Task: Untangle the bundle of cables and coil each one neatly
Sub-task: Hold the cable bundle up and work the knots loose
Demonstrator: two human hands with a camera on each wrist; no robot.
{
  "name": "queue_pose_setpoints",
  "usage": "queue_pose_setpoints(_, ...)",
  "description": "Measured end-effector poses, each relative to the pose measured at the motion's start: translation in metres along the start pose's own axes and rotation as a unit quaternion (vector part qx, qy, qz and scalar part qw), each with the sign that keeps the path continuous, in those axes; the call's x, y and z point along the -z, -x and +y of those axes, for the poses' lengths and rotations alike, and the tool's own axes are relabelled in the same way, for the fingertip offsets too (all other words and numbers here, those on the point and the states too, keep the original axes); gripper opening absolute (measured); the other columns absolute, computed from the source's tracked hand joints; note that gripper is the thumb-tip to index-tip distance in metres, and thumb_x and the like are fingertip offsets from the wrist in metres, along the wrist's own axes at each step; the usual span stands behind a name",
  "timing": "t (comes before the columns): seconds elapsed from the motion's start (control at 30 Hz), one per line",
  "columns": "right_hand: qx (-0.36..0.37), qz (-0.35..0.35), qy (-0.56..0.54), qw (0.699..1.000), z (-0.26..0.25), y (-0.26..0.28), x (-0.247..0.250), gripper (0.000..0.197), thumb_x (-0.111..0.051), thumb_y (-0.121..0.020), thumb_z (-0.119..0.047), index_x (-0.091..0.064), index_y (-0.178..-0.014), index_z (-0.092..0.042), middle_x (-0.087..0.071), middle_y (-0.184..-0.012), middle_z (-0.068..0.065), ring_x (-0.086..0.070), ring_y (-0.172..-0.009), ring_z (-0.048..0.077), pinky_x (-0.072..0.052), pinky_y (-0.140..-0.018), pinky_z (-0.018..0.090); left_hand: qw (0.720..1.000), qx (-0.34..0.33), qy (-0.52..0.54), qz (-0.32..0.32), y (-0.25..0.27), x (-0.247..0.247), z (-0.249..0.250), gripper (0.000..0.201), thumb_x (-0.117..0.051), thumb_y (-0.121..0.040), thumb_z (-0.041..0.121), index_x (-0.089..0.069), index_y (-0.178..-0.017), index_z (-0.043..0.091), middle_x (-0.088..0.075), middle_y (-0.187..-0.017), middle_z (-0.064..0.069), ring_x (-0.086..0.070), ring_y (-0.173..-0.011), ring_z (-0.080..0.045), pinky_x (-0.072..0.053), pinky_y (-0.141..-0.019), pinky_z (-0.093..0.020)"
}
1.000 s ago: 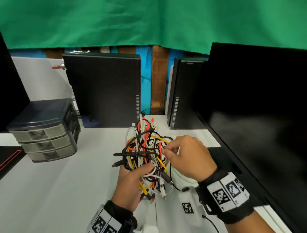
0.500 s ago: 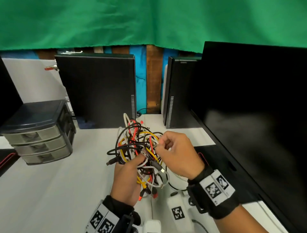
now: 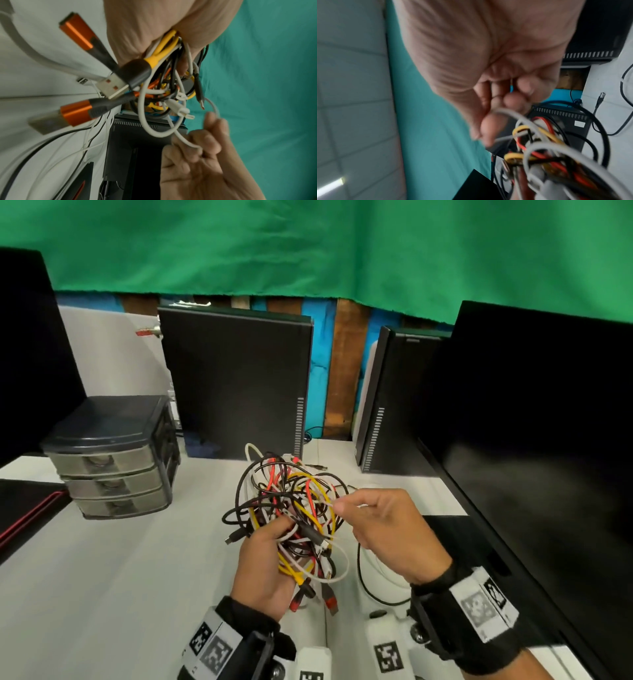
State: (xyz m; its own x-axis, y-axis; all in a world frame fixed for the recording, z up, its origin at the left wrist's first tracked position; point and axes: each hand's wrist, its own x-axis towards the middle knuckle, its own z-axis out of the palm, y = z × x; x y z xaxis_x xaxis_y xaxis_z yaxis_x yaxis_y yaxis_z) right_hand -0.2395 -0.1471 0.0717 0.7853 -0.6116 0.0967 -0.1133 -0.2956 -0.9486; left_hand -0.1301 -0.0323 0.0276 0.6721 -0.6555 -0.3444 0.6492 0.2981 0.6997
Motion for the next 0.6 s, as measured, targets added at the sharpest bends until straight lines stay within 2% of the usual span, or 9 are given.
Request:
queue_pose_setpoints(0.13,0.05,-0.114,-0.047,0.991,-0.005,0.002,0.013,0.019,-0.067,-0.092,-0.012,-0.075,-0.089,0.005,-0.06,-0.057,-0.002,-0.051,-0.052,0.001,-0.042,-0.058,0.012,1.0,0.009,0.009,0.006,0.003,0.001,0.006,0.029,-0.044,-0.098,0.01,-0.07,-0.091,-0.002,-0.07,-0.085,-0.02,-0.07,-0.063,-0.024,-0.057,-0.052,-0.03)
queue_pose_setpoints(0.17,0.073,-0.147,-0.064,0.984,-0.007,0.003,0.017,0.018,-0.068,-0.091,-0.011,-0.075,-0.088,0.005,-0.064,-0.062,0.0,-0.053,-0.055,0.001,-0.042,-0.059,0.012,1.0,0.014,0.011,0.01,0.003,0.002,0.008,0.031,-0.044,-0.098,0.012,-0.07,-0.101,-0.005,-0.071,-0.095,-0.023,-0.071,-0.07,-0.027,-0.057,-0.056,-0.032)
queue_pose_setpoints(0.23,0.099,-0.171,-0.098,0.975,-0.008,0.003,0.022,0.015,-0.073,-0.088,-0.02,-0.076,-0.087,-0.005,-0.067,-0.067,0.003,-0.048,-0.055,0.006,-0.037,-0.054,0.016,1.0,0.02,0.014,0.017,0.004,0.004,0.011,0.038,-0.046,-0.097,0.015,-0.063,-0.122,-0.009,-0.066,-0.118,-0.03,-0.068,-0.092,-0.035,-0.058,-0.07,-0.038)
queue_pose_setpoints(0.3,0.099,-0.144,-0.122,0.977,-0.005,0.002,0.025,0.02,-0.074,-0.081,-0.032,-0.078,-0.087,-0.013,-0.065,-0.065,0.003,-0.041,-0.051,0.008,-0.031,-0.05,0.019,0.999,0.022,0.014,0.027,0.004,0.006,0.012,0.042,-0.049,-0.095,0.016,-0.061,-0.126,-0.008,-0.061,-0.127,-0.031,-0.064,-0.108,-0.043,-0.056,-0.083,-0.046)
queue_pose_setpoints(0.37,0.105,-0.166,-0.117,0.973,-0.006,0.003,0.025,0.024,-0.077,-0.08,-0.039,-0.08,-0.09,-0.017,-0.064,-0.062,0.0,-0.041,-0.05,0.008,-0.031,-0.049,0.018,0.999,0.02,0.01,0.026,0.003,0.007,0.011,0.042,-0.05,-0.093,0.018,-0.063,-0.125,-0.006,-0.063,-0.125,-0.03,-0.062,-0.116,-0.046,-0.054,-0.089,-0.05)
queue_pose_setpoints(0.43,0.112,-0.208,-0.094,0.967,-0.008,0.006,0.021,0.023,-0.072,-0.089,-0.031,-0.077,-0.103,-0.013,-0.061,-0.058,-0.001,-0.042,-0.047,0.004,-0.033,-0.049,0.013,1.0,0.013,-0.004,0.006,0.005,0.006,0.01,0.038,-0.053,-0.09,0.017,-0.067,-0.117,-0.006,-0.069,-0.113,-0.025,-0.068,-0.102,-0.041,-0.057,-0.077,-0.043)
queue_pose_setpoints(0.5,0.082,-0.195,-0.048,0.976,-0.013,0.009,0.015,0.029,-0.062,-0.097,-0.014,-0.066,-0.125,-0.013,-0.054,-0.05,-0.002,-0.042,-0.043,0.002,-0.038,-0.052,0.009,0.999,-0.019,-0.024,-0.031,0.009,0.004,0.009,0.028,-0.06,-0.086,0.013,-0.072,-0.102,-0.006,-0.07,-0.095,-0.024,-0.068,-0.077,-0.033,-0.056,-0.062,-0.036)
queue_pose_setpoints(0.53,0.072,-0.185,-0.025,0.98,-0.013,0.011,0.013,0.036,-0.059,-0.098,-0.012,-0.06,-0.134,-0.018,-0.05,-0.047,-0.002,-0.042,-0.042,0.003,-0.039,-0.054,0.01,0.998,-0.037,-0.04,-0.043,0.012,0.002,0.008,0.024,-0.064,-0.083,0.011,-0.074,-0.099,-0.004,-0.07,-0.091,-0.023,-0.068,-0.072,-0.03,-0.055,-0.059,-0.035)
queue_pose_setpoints(0.6,0.082,-0.181,0.01,0.98,-0.014,0.014,0.009,0.039,-0.055,-0.1,-0.014,-0.056,-0.137,-0.029,-0.046,-0.046,0.0,-0.04,-0.042,0.006,-0.04,-0.053,0.017,0.993,-0.069,-0.073,-0.067,0.017,-0.001,0.007,0.032,-0.068,-0.075,0.01,-0.073,-0.104,0.0,-0.073,-0.09,-0.019,-0.07,-0.071,-0.028,-0.054,-0.059,-0.033)
